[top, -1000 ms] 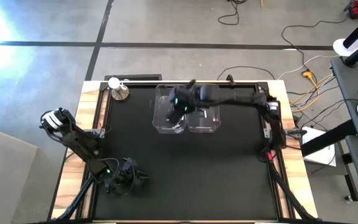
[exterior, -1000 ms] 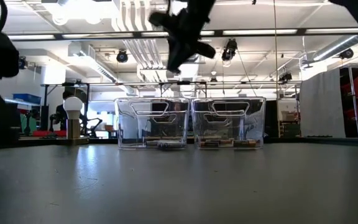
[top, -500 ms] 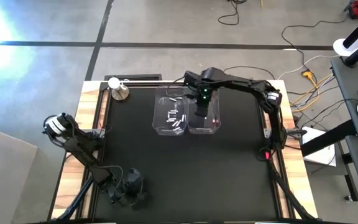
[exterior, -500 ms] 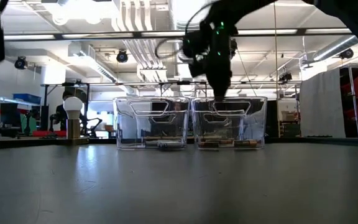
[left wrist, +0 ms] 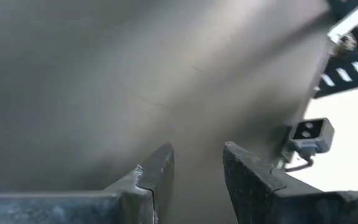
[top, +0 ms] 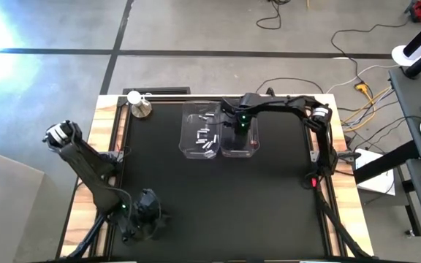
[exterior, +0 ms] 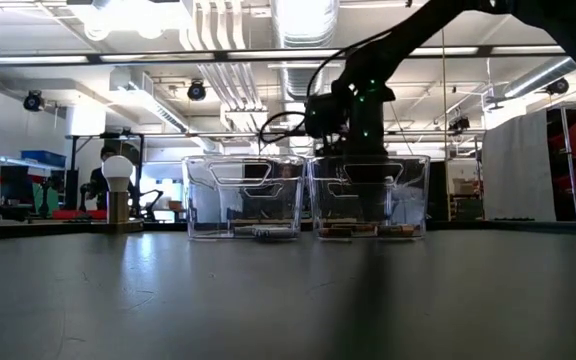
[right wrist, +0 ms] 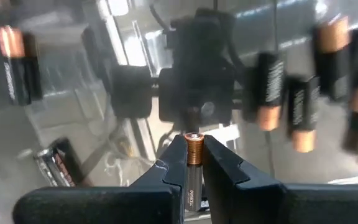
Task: Sort batteries
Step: Put the brown battery into the right transparent bin, then return to Home Position
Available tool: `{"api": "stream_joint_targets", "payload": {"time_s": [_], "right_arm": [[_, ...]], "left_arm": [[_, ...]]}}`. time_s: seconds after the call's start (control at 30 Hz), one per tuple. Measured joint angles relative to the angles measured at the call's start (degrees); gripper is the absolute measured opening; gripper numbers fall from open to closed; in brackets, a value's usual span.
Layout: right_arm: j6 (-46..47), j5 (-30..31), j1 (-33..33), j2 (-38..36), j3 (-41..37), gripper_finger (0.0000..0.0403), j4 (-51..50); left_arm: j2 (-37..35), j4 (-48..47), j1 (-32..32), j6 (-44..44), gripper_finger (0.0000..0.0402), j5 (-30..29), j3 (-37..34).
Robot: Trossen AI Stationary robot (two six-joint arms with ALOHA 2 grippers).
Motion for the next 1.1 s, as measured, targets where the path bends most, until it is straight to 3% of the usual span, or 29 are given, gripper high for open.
{"api": "stream_joint_targets", "payload": {"time_s": [0.2, 0.47, 0.8, 0.97, 1.1], "right_arm": [[0.7, -0.1, 0.2, 0.0, -3.0, 0.0027, 1.5], [3.2, -2.6, 0.4, 0.0, -5.1, 0.0032, 5.5], [7.0, -0.8, 0.6, 0.3, -5.3, 0.0102, 8.1], [10.7, 0.9, 0.9, -5.1, -3.9, 0.0151, 8.5], [14.4, 0.7, 2.8, -13.9, -3.4, 0.018, 8.7]], "left_arm": [[-5.7, -12.7, 0.1, -3.8, 0.0116, -2.3, 2.5], [-11.0, -16.1, 0.1, -3.2, 0.0116, -8.7, 3.0], [-19.9, -16.0, 0.1, -3.0, 0.0116, -23.9, 3.0], [-25.3, -15.9, 0.1, 7.1, 0.0116, -24.0, 3.0], [-30.2, -16.3, 0.1, 27.4, 0.0116, -19.0, 3.0]]}}
